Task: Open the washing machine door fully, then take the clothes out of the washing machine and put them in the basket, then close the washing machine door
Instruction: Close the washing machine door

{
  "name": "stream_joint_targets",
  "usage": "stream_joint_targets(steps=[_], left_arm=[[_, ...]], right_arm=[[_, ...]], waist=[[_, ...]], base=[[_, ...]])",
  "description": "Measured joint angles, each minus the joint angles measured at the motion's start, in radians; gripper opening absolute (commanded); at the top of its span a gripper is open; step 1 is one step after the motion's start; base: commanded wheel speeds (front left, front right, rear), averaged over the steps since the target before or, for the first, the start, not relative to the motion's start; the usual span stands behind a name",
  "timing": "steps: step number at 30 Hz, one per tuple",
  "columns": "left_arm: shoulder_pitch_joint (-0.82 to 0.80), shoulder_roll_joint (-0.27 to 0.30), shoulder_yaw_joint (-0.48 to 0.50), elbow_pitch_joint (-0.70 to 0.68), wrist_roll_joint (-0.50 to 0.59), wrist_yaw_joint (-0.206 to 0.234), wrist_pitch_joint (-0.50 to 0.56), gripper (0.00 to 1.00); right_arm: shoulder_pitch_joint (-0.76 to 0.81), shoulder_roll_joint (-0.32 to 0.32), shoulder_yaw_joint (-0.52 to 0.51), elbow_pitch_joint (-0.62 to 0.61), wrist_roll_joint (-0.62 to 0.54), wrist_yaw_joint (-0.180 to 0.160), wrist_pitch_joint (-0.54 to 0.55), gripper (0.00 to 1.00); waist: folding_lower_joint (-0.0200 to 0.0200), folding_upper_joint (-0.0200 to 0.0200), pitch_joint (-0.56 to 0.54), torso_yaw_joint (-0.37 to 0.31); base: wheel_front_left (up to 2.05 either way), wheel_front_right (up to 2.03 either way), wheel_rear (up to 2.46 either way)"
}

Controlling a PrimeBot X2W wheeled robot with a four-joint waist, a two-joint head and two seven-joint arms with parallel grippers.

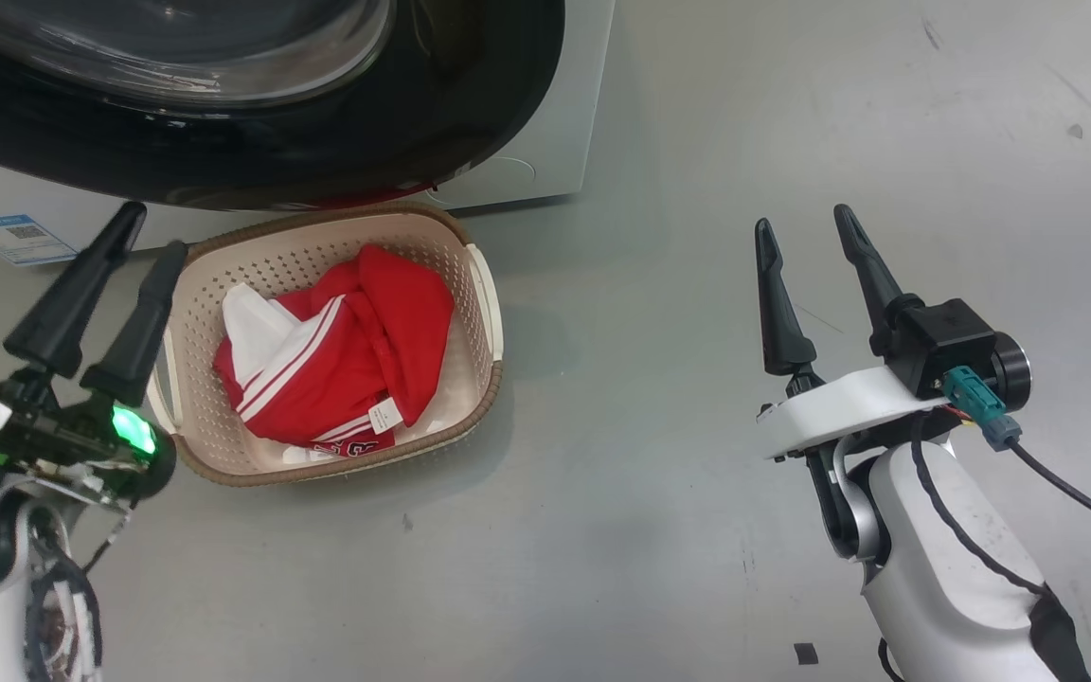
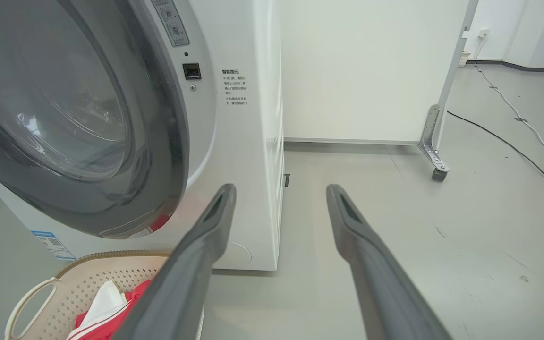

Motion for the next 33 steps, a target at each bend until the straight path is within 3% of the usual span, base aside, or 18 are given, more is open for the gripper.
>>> stream_joint_targets(steps=[10,21,27,33], left_arm=[[0.179,-0.057,0.048,-0.069,0.053,0.000,-0.058,1.00],[0.256,-0.069,0.060,-0.147,0.151,0.000,-0.154,1.00],[0.271,-0.069,0.075,-0.217,0.316,0.000,-0.282,1.00],[0.270,-0.063,0.034,-0.304,0.592,0.000,-0.416,1.00]], right_arm=[[0.055,0.000,-0.011,0.030,-0.014,0.001,0.000,1.00],[0.109,0.000,-0.032,0.050,-0.018,0.013,0.000,1.00],[0.112,0.000,-0.031,0.048,-0.024,0.013,0.000,1.00],[0.113,0.000,-0.038,0.044,-0.034,0.019,0.000,1.00]], waist=[[0.0000,0.0000,-0.059,0.044],[0.0000,0.0000,-0.129,0.093],[0.0000,0.0000,-0.152,0.105],[0.0000,0.0000,-0.153,0.102]], base=[[0.00,0.00,0.00],[0.00,0.00,0.00],[0.00,0.00,0.00],[0.00,0.00,0.00]])
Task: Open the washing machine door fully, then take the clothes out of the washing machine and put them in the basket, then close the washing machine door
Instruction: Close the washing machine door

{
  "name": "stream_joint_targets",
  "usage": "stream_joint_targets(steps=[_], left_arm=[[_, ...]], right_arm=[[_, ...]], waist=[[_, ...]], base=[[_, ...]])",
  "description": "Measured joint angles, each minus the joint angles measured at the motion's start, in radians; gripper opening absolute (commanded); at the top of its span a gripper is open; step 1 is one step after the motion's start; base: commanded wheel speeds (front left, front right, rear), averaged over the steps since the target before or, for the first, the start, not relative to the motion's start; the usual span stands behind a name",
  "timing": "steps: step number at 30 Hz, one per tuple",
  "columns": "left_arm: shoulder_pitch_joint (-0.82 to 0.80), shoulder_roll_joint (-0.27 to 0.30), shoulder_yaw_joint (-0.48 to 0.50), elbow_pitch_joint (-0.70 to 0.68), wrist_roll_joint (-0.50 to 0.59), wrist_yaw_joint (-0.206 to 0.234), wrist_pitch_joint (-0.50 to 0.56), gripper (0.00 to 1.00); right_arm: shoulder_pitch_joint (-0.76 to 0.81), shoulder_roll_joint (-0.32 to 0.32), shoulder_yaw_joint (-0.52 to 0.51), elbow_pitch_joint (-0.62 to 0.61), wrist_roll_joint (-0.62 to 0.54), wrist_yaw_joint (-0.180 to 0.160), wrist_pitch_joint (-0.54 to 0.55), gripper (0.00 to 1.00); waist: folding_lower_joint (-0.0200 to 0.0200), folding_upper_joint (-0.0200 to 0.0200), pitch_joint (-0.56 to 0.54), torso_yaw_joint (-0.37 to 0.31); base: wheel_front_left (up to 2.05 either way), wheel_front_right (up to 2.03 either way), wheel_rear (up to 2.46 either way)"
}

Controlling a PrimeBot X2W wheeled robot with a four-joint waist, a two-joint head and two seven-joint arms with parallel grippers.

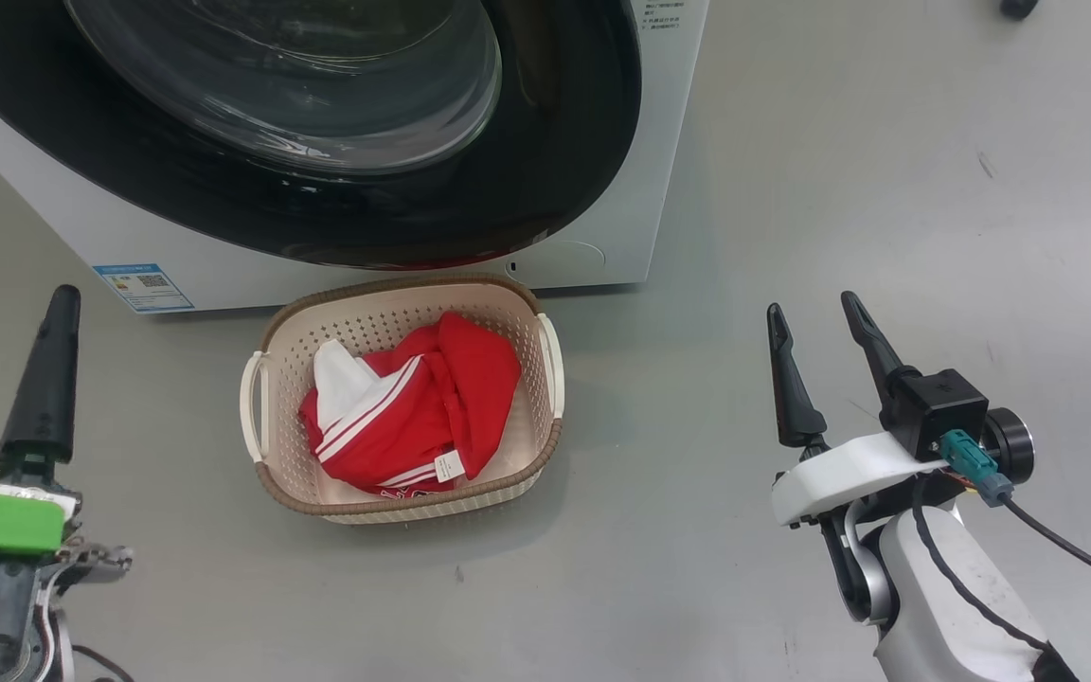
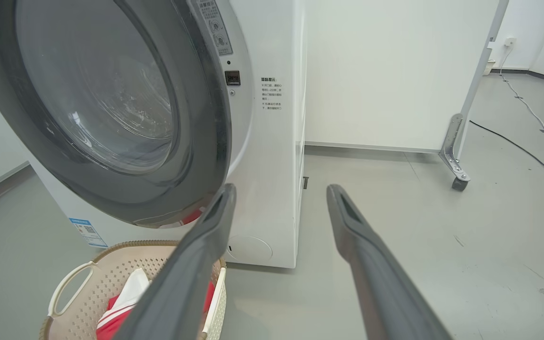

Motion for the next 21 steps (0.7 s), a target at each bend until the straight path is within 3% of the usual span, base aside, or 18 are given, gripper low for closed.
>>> stream_joint_targets(steps=[7,12,17,21], left_arm=[[0.001,0.093,-0.080,-0.046,0.394,0.000,-0.179,1.00],[0.032,0.121,-0.126,-0.007,0.614,-0.001,-0.284,1.00],[0.089,0.131,-0.173,0.046,0.756,0.005,-0.337,1.00],[0.103,0.129,-0.204,0.081,0.830,0.039,-0.371,1.00]], right_arm=[[0.000,0.000,-0.016,-0.005,-0.008,0.000,0.000,1.00],[0.002,0.000,-0.021,-0.004,-0.009,0.004,0.000,1.00],[0.009,0.001,-0.024,0.000,-0.016,0.005,0.000,1.00],[0.034,0.000,-0.026,0.008,-0.016,0.008,0.000,1.00]], waist=[[0.0000,0.0000,-0.001,-0.009],[0.0000,0.0000,-0.013,-0.014],[0.0000,0.0000,-0.033,-0.017],[0.0000,0.0000,-0.049,-0.017]], base=[[0.00,0.00,0.00],[0.00,0.00,0.00],[0.00,0.00,0.00],[0.00,0.00,0.00]])
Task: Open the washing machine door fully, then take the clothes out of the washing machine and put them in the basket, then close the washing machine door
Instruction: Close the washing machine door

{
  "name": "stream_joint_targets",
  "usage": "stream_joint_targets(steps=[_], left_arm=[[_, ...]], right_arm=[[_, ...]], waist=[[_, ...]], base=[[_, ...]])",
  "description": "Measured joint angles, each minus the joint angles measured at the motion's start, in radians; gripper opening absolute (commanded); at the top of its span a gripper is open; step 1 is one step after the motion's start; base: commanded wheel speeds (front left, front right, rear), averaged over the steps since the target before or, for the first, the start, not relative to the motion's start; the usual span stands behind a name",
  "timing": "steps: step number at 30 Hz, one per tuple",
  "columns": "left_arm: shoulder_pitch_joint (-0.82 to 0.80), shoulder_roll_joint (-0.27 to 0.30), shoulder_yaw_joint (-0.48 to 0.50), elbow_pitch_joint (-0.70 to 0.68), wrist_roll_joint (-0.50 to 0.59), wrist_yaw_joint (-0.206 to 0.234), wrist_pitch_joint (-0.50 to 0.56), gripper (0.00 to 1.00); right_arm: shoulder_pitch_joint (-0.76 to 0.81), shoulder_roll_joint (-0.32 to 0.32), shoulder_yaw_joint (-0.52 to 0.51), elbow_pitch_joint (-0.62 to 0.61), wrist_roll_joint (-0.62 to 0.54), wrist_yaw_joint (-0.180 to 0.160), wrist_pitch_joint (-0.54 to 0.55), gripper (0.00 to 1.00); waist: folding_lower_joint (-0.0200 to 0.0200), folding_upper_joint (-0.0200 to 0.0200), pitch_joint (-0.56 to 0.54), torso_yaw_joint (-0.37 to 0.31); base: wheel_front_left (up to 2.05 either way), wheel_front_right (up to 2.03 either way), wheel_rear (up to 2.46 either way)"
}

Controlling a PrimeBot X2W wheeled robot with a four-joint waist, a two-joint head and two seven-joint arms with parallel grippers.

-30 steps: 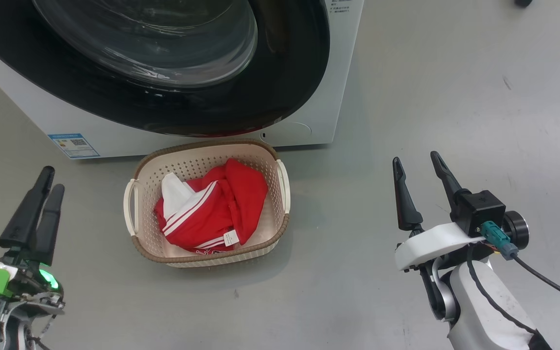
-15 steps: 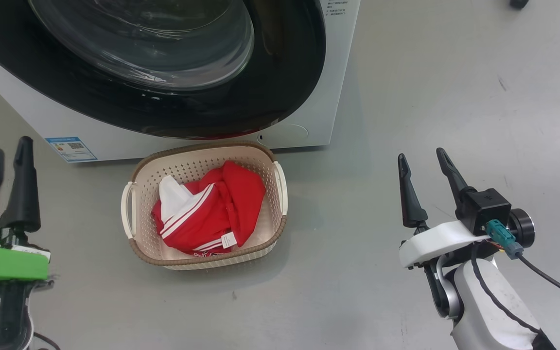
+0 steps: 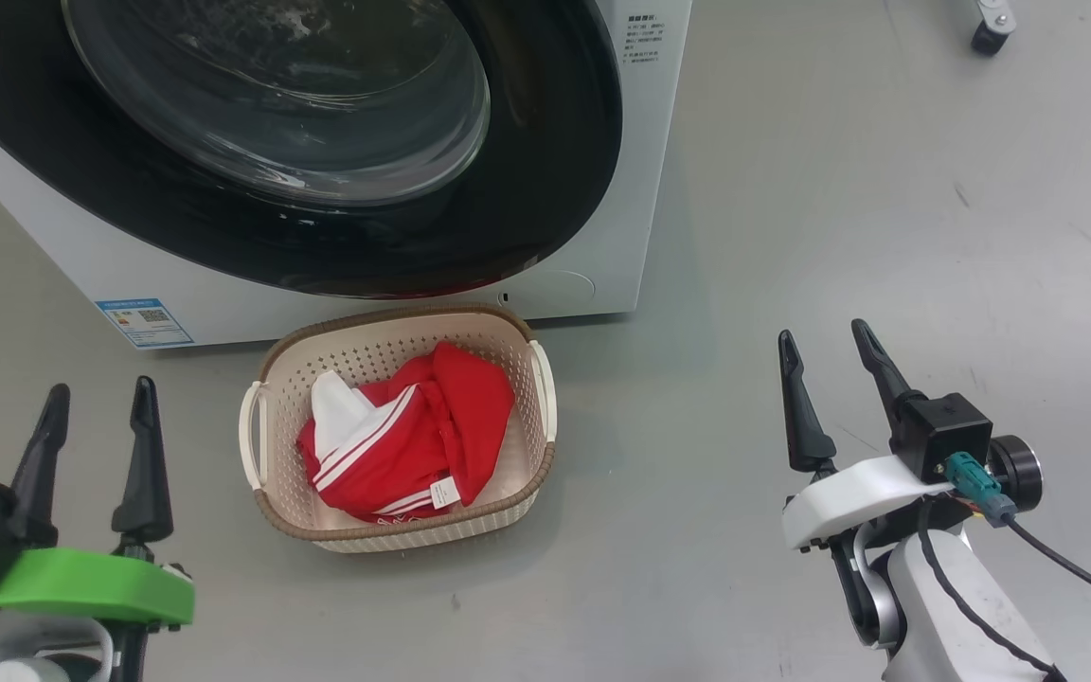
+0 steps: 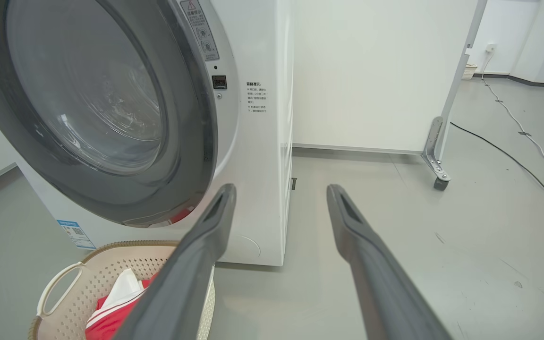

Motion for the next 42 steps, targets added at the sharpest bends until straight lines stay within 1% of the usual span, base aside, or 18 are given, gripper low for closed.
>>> stream_joint_targets(steps=[8,16,24,40,41,42], left_arm=[[0.040,-0.029,-0.054,0.061,0.074,0.055,-0.032,1.00],[0.060,-0.047,-0.064,0.099,0.094,0.087,-0.045,1.00],[0.064,-0.060,-0.078,0.111,0.099,0.107,-0.063,1.00],[0.064,-0.063,-0.086,0.132,0.109,0.121,-0.085,1.00],[0.064,-0.063,-0.086,0.132,0.109,0.121,-0.085,1.00],[0.064,-0.063,-0.087,0.133,0.111,0.121,-0.085,1.00]], right_arm=[[0.036,0.000,0.001,0.016,0.002,0.000,0.000,1.00],[0.056,0.001,0.002,0.020,0.003,0.000,0.000,1.00],[0.073,0.002,0.002,0.024,0.004,0.000,0.000,1.00],[0.073,0.002,0.003,0.023,0.009,0.000,0.000,1.00],[0.073,0.002,0.003,0.023,0.009,0.000,0.000,0.91],[0.073,0.002,0.003,0.023,0.010,0.000,0.000,0.45]], waist=[[0.0000,0.0000,-0.037,0.000],[0.0000,0.0000,-0.059,-0.002],[0.0000,0.0000,-0.066,-0.003],[0.0000,0.0000,-0.066,-0.004],[0.0000,0.0000,-0.066,-0.004],[0.0000,0.0000,-0.066,-0.004]], base=[[0.00,0.00,0.00],[0.00,0.00,0.00],[0.00,0.00,0.00],[0.00,0.00,0.00],[0.00,0.00,0.00],[0.00,0.00,0.00]])
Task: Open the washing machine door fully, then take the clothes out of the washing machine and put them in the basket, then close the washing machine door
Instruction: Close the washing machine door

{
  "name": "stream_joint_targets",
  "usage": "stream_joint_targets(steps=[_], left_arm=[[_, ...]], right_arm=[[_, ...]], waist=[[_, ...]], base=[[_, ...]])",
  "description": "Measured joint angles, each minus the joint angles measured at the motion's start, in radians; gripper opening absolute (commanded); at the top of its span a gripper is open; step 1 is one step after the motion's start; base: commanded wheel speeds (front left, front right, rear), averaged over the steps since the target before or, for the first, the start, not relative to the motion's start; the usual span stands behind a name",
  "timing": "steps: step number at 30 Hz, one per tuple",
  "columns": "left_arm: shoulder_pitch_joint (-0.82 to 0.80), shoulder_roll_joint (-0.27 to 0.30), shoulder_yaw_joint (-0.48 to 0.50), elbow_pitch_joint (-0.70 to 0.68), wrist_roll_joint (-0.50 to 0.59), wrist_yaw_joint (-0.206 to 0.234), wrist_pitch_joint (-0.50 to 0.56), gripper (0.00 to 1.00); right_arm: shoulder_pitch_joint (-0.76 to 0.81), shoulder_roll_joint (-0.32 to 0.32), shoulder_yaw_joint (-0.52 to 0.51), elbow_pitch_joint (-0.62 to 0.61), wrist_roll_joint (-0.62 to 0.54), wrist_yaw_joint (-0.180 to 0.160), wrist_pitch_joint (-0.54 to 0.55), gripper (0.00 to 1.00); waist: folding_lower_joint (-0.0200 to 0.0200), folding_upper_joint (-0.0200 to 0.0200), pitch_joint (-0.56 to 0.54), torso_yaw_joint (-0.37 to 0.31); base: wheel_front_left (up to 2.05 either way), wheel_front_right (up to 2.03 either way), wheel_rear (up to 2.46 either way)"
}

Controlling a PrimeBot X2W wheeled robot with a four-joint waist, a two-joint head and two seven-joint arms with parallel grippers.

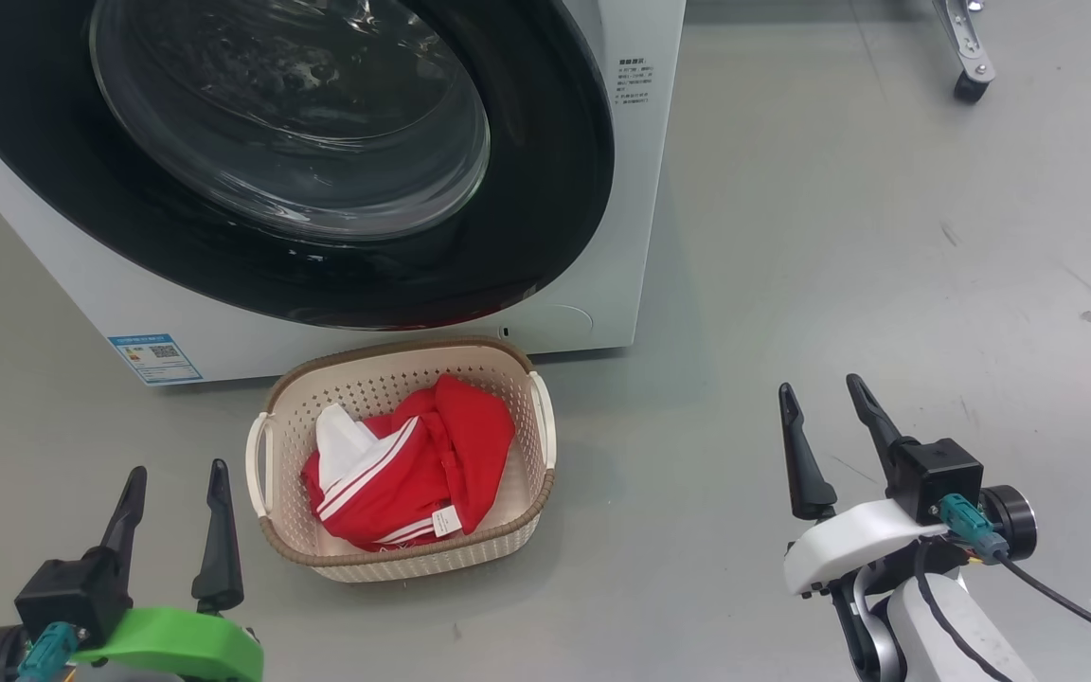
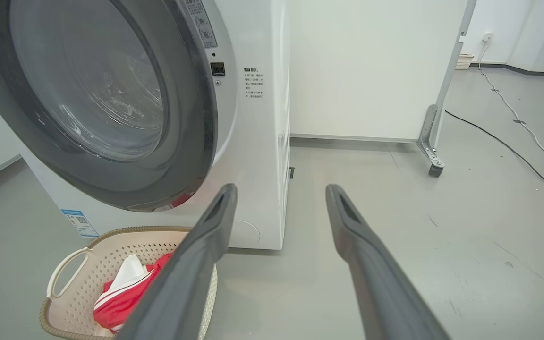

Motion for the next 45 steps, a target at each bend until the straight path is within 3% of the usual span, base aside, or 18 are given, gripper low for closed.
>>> stream_joint_targets(steps=[1,16,26,45], left_arm=[[0.000,0.000,0.000,0.001,0.005,0.000,0.000,1.00],[-0.001,-0.004,-0.016,0.007,0.015,0.000,-0.004,1.00],[-0.007,-0.004,-0.020,0.001,0.015,0.000,-0.004,1.00],[-0.096,-0.028,-0.040,-0.031,0.002,-0.011,-0.021,1.00]], right_arm=[[0.000,0.000,0.000,0.000,0.001,0.000,0.000,0.01],[0.000,0.001,-0.020,0.000,0.007,0.000,0.000,0.00],[-0.014,-0.008,-0.016,0.002,-0.011,0.026,0.000,0.00],[-0.391,-0.050,0.035,0.067,-0.070,0.115,0.043,0.00]], waist=[[0.0000,0.0000,0.000,0.000],[0.0000,0.0000,-0.003,0.034],[0.0001,0.0000,0.015,0.078],[0.0001,0.0000,0.139,0.194]], base=[[0.00,0.00,0.00],[0.00,0.00,0.00],[0.00,0.00,0.00],[0.00,0.00,0.00]])
